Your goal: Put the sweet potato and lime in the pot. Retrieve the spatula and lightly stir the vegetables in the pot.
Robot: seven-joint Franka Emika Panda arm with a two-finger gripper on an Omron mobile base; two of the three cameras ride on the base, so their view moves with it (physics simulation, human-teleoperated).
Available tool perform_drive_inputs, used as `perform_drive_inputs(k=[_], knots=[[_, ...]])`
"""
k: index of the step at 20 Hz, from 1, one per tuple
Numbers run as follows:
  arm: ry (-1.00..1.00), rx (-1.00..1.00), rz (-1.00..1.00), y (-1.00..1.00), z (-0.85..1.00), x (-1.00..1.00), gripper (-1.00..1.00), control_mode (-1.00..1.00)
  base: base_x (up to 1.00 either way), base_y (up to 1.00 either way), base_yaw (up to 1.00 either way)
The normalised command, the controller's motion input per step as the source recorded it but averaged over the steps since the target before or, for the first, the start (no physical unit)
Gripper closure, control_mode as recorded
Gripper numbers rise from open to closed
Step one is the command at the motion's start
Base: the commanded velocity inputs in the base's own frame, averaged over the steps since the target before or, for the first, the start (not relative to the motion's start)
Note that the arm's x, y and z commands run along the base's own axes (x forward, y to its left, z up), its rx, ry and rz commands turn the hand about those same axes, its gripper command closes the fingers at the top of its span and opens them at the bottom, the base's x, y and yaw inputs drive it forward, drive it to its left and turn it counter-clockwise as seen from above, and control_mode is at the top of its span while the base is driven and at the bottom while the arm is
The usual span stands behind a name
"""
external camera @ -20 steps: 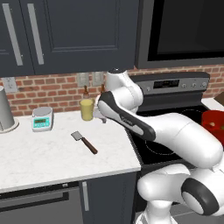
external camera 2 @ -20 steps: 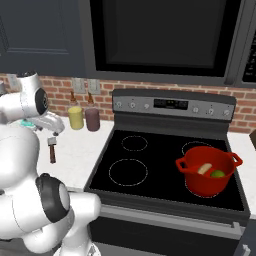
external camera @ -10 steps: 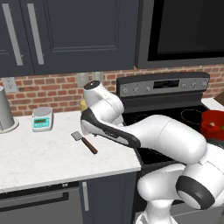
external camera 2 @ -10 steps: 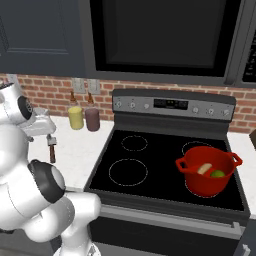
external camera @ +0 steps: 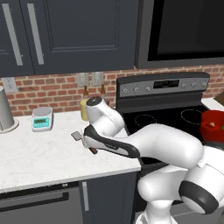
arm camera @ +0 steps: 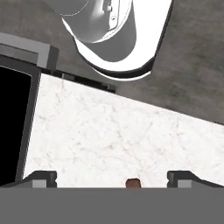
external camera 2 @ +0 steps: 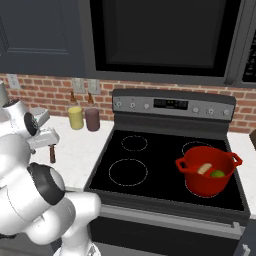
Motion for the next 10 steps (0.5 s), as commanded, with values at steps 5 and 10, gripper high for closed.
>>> perform_drive_inputs(k=[5,10], knots=[[-0.01,0.08,0.10,0.00,-0.26,0.00,-1.00,-1.00,0.00,0.00,0.00],[0.00,0.03,0.07,0.12,-0.10,0.14,-1.00,-1.00,0.00,0.00,0.00]])
